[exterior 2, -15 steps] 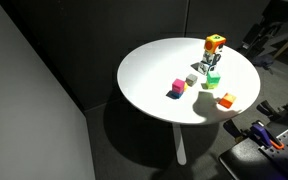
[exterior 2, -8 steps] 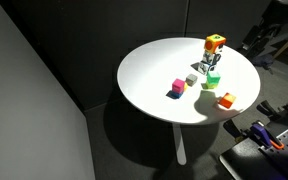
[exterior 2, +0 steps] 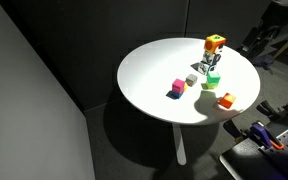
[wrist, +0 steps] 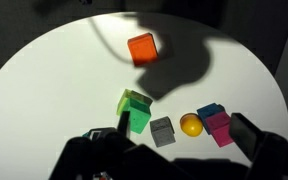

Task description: Put the orange block on the grey block

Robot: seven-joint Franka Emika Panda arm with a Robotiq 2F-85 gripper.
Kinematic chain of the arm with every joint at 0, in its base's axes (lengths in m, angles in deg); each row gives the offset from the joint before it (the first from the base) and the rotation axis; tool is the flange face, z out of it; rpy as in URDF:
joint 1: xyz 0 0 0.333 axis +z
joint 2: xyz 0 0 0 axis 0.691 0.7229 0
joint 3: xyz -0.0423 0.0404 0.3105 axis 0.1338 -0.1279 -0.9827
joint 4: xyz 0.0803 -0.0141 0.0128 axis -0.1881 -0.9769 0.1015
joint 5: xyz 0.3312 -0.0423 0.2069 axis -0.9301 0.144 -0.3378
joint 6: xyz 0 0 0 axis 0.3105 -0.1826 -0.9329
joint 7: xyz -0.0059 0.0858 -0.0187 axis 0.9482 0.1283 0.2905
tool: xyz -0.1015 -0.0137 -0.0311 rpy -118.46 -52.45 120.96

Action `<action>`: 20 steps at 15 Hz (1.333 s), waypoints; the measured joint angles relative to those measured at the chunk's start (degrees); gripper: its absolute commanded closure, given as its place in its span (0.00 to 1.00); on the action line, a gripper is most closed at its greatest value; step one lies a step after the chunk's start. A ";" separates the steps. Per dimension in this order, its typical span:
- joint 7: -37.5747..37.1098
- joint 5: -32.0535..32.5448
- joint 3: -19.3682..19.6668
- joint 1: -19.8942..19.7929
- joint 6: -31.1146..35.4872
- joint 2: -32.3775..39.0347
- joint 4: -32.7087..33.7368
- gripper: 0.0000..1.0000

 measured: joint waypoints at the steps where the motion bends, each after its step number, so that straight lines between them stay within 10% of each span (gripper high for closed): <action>1: 0.00 0.00 0.17 -0.02 0.00 0.74 0.00 0.00; 20: -3.88 6.33 1.90 -2.68 21.43 20.40 -0.78 0.00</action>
